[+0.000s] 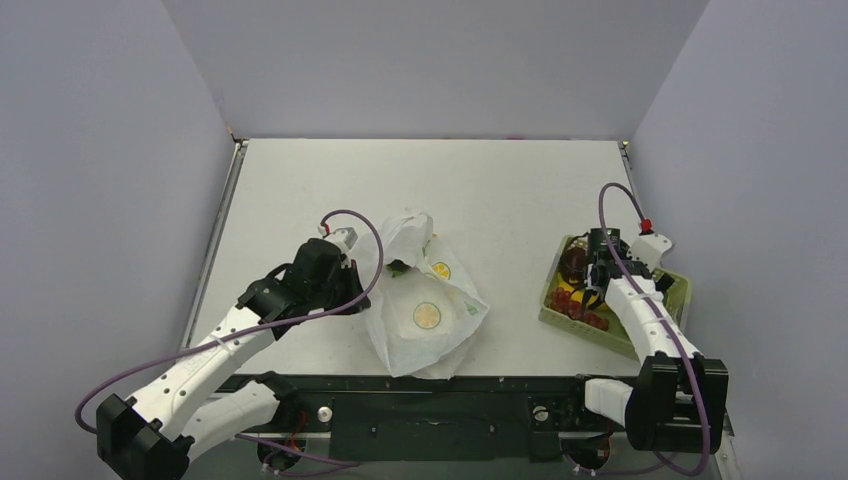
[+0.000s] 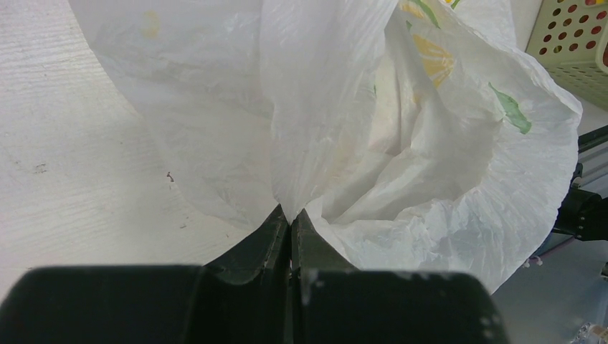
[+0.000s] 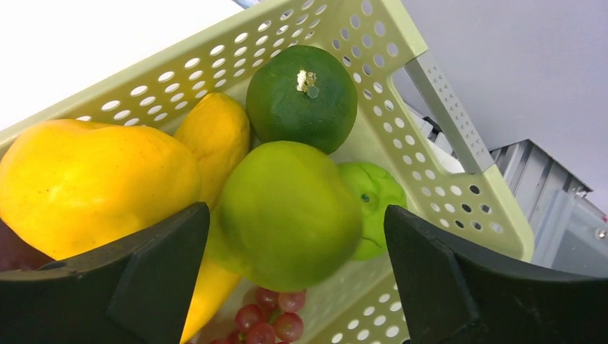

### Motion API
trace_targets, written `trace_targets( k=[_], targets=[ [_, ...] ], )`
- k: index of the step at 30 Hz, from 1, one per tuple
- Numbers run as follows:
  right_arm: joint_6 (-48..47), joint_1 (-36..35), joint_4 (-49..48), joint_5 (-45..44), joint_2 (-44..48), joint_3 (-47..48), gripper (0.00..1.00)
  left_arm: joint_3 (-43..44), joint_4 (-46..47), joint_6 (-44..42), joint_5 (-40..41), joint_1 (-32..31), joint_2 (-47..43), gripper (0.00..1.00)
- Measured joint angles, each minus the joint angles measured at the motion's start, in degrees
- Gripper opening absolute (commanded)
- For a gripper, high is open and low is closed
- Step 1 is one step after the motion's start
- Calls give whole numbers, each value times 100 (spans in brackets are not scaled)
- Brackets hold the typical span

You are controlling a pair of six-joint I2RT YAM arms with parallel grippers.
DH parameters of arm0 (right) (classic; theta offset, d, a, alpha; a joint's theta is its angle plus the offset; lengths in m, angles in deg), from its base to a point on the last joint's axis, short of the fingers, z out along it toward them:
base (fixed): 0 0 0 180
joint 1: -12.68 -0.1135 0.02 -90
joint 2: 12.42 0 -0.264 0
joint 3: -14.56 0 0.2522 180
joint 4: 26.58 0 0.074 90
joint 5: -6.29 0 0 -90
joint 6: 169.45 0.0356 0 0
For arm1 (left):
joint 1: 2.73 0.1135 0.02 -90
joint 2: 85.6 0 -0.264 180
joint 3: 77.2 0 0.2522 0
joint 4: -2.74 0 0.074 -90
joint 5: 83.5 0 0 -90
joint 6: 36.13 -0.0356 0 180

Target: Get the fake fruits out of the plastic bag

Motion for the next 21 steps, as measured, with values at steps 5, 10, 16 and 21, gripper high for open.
trace_targets(
  k=[5,10,16,21],
  targets=[
    [-111,-2,120,44,7,120,100,-20,-2,0,-20,2,-44,0],
    [-393,-120,350,-52,144,525,100,-61,24,17,-63,2,-55,0],
    [-1241,-1263,136,-59,575,1241,95,-144,111,103,-81,2,-57,0],
    [-2114,-2769,-879,1423,855,1268,94,-212,114,107,-81,4,-74,0]
  ],
)
